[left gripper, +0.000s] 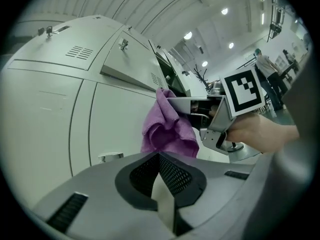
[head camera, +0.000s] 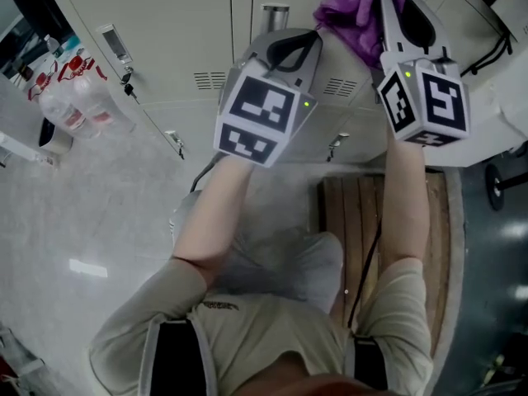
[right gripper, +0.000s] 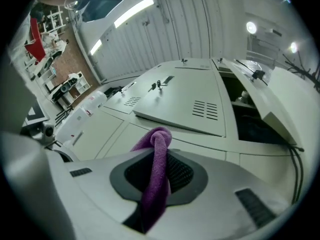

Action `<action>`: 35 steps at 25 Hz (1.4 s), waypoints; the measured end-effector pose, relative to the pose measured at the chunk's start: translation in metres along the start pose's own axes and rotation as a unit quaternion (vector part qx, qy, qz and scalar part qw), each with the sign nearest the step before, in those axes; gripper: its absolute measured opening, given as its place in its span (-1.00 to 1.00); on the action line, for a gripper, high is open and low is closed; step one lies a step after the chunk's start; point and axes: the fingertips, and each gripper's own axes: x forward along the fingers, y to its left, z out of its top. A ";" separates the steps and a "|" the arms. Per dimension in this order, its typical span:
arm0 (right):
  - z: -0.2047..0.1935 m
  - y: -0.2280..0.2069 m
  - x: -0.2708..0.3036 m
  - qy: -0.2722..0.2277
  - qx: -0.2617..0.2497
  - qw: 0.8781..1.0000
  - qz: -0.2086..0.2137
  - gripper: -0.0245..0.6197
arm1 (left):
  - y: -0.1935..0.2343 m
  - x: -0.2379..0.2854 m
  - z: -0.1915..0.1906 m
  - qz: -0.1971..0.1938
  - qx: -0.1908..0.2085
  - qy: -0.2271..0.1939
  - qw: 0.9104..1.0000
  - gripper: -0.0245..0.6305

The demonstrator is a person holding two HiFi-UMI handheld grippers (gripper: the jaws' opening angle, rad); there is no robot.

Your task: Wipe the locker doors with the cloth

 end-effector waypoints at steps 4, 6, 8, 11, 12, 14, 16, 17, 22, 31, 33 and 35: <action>-0.001 0.047 0.009 -0.005 0.000 0.999 0.042 -0.76 | 0.017 -0.017 -0.006 0.022 0.005 0.012 1.000 -0.92; -0.006 0.066 0.013 -0.001 0.004 0.998 0.056 -0.76 | 0.026 -0.025 -0.010 0.034 0.006 0.018 0.999 -0.92; -0.011 0.081 0.018 0.002 0.014 0.998 0.068 -0.76 | 0.036 -0.032 -0.013 0.045 0.007 0.025 0.999 -0.92; -0.019 0.098 0.024 0.004 0.026 0.996 0.080 -0.76 | 0.051 -0.042 -0.020 0.060 0.010 0.036 0.997 -0.92; -0.021 0.103 0.025 0.005 0.030 0.996 0.084 -0.76 | 0.055 -0.046 -0.022 0.065 0.010 0.039 0.997 -0.92; -0.026 0.112 0.028 0.007 0.037 0.995 0.091 -0.76 | 0.062 -0.051 -0.026 0.073 0.009 0.045 0.996 -0.92; -0.031 0.119 0.031 0.009 0.043 0.994 0.096 -0.76 | 0.067 -0.053 -0.030 0.078 0.007 0.050 0.996 -0.92; -0.033 0.123 0.033 0.011 0.045 0.994 0.099 -0.76 | 0.069 -0.054 -0.031 0.081 0.006 0.051 0.995 -0.92; -0.048 0.135 0.039 0.024 0.052 0.993 0.107 -0.76 | 0.070 -0.051 -0.033 0.083 0.004 0.051 0.995 -0.92; -0.059 0.118 0.035 0.027 0.060 0.994 0.091 -0.76 | 0.060 -0.038 -0.039 0.078 0.002 0.046 0.996 -0.92; -0.062 0.110 0.032 0.029 0.062 0.994 0.084 -0.76 | 0.056 -0.034 -0.039 0.075 0.000 0.044 0.996 -0.92; -0.066 0.101 0.028 0.033 0.062 0.995 0.076 -0.76 | 0.050 -0.029 -0.039 0.067 0.001 0.042 0.997 -0.92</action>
